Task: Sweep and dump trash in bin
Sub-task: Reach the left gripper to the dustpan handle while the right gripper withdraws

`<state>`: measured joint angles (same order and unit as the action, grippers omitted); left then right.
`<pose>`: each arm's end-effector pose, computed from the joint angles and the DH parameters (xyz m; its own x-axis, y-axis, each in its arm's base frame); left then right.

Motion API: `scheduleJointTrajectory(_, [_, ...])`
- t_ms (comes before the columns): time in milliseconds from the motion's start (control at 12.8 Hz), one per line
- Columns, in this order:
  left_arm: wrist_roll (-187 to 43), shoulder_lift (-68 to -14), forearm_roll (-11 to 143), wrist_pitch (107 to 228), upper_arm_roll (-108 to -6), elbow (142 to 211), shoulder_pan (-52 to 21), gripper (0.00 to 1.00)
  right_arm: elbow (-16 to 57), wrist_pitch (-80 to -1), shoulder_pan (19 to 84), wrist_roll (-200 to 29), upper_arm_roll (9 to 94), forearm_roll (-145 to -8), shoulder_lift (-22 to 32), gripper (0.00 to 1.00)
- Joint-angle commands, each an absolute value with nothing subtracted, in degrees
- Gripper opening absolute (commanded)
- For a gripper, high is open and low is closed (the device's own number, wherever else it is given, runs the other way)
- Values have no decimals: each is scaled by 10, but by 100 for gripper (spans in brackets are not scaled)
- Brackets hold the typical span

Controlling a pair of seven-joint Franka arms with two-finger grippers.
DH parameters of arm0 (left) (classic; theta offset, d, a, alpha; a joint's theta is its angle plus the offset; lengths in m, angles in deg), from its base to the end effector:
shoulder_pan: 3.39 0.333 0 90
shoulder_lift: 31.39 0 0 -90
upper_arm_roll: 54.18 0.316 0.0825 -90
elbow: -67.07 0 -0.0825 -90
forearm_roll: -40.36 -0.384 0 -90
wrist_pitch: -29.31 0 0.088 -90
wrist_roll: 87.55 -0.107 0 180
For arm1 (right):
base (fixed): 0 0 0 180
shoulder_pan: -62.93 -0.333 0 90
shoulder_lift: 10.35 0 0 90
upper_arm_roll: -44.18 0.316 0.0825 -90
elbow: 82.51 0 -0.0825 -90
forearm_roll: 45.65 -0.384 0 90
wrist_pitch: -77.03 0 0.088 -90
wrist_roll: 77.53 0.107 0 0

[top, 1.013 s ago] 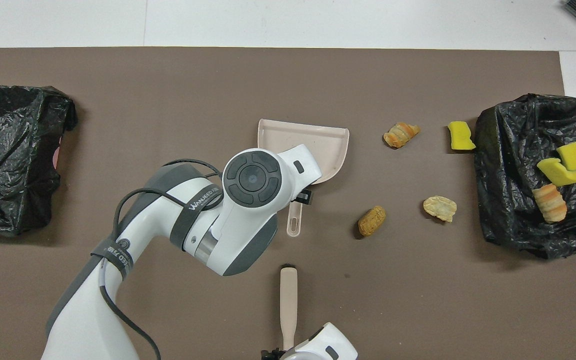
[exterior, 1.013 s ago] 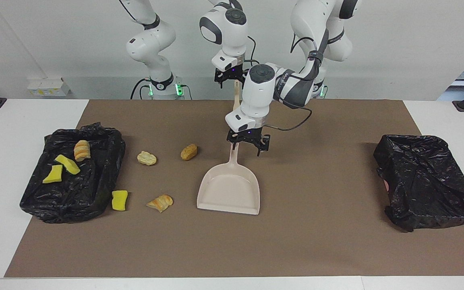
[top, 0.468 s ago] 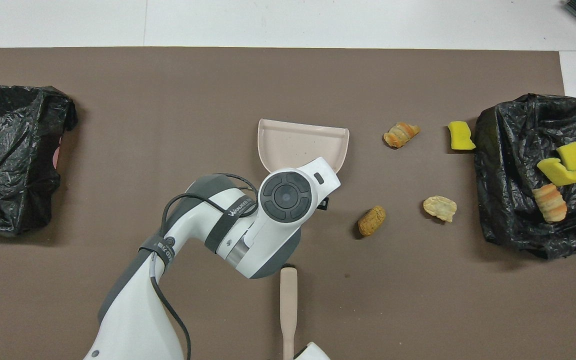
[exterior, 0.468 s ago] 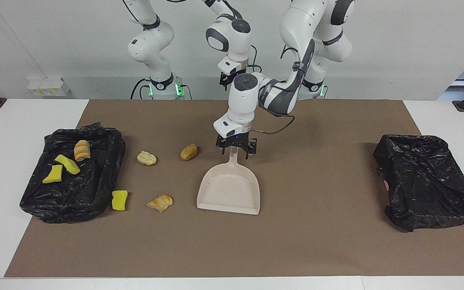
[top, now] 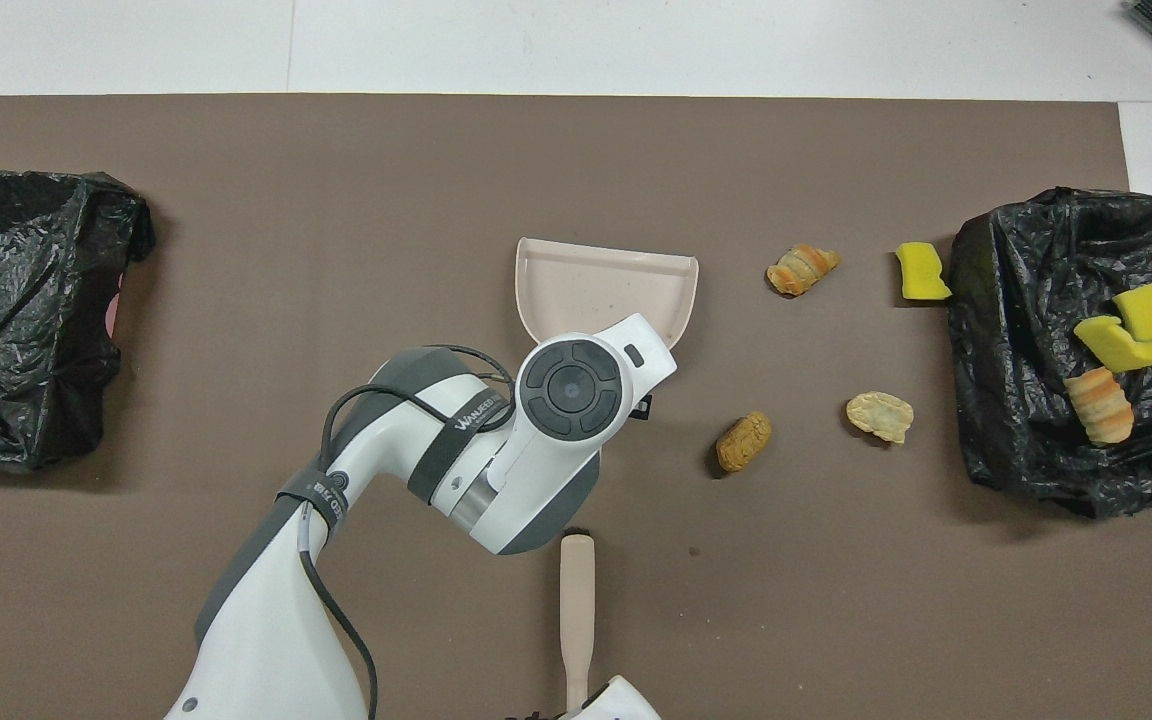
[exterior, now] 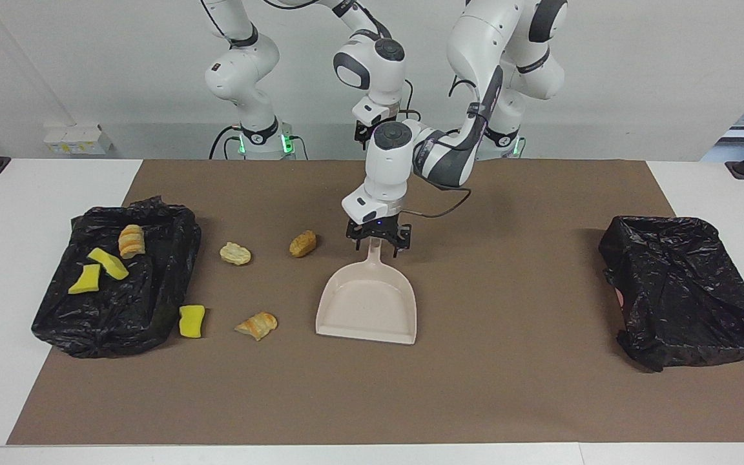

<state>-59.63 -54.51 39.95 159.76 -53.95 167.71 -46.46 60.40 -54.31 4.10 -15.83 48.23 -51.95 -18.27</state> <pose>0.4875 -0.4522 0.3504 0.9602 -0.2581 0.1064 -0.2642 -0.9633 0.0479 0.2029 0.4008 0.3318 0.9942 -0.0566 -0.0911 -0.0545 -0.9982 0.0260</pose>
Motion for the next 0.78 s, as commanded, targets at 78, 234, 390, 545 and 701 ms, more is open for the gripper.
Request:
scheduleJointTrajectory(78, [-589, -538, 387, 1568, -533, 1673, -470, 0, 603, -574, 46, -149, 482, -499, -174, 73])
scheduleJointTrajectory(234, [-593, -531, 386, 1556, -531, 1669, -468, 0, 602, -574, 48, -154, 482, -498, -171, 62])
scheduleJointTrajectory(390, [-600, -507, 369, 1541, -530, 1671, -468, 0, 601, -574, 49, -155, 481, -497, -169, 57])
scheduleJointTrajectory(545, [-649, -476, 357, 1483, -529, 1675, -465, 0, 597, -574, 50, -155, 481, -485, -167, 49])
scheduleJointTrajectory(701, [-723, -461, 321, 1420, -529, 1676, -463, 0, 590, -568, 50, -157, 481, -481, -165, 34])
